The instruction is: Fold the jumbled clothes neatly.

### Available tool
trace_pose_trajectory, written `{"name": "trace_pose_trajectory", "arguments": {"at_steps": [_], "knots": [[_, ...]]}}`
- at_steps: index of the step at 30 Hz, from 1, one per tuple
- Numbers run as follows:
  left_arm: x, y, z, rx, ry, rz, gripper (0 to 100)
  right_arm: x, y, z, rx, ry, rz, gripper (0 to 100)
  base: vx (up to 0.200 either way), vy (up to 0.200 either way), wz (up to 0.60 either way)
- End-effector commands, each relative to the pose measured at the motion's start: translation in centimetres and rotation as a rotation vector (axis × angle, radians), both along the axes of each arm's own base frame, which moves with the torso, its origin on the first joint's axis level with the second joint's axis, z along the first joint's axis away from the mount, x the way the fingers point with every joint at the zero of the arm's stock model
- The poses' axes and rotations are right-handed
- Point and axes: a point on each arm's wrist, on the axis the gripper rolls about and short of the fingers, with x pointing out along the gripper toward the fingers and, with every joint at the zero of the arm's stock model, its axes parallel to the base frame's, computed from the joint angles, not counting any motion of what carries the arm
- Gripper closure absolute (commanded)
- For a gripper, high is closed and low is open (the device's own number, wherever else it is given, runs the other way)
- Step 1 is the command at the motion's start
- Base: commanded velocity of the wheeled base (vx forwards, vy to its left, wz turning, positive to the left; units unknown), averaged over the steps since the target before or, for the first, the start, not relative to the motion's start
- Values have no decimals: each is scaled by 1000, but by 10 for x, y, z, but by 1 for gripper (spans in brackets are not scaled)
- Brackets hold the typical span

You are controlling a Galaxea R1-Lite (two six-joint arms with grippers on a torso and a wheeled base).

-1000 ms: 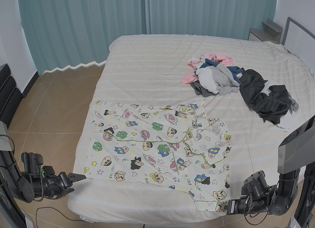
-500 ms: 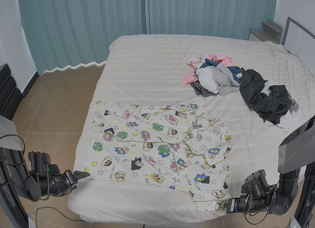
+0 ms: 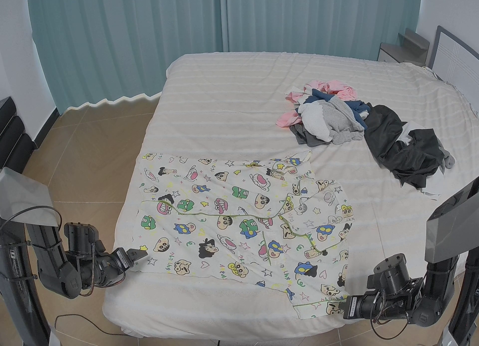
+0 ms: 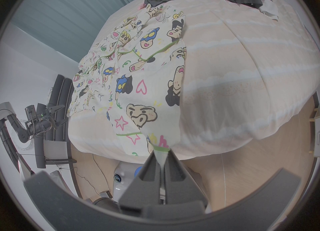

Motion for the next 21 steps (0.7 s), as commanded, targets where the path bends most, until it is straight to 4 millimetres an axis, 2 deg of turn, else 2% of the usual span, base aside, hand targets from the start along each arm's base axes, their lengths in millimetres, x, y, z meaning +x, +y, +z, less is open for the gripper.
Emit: {"name": "trace_pose_trajectory", "arguments": {"at_steps": [1, 13, 14, 21], "knots": [[7, -4, -6, 2, 3, -15, 0, -4, -2, 1, -2, 6, 1, 100, 0, 0, 0], [25, -10, -16, 67, -17, 27, 0, -4, -2, 2, 0, 4, -1, 100, 0, 0, 0], [25, -10, -16, 67, -17, 25, 100, -4, -2, 1, -1, 7, -1, 100, 0, 0, 0], [22, -10, -16, 72, -9, 25, 100, -4, -2, 1, 1, 8, -4, 100, 0, 0, 0]]}}
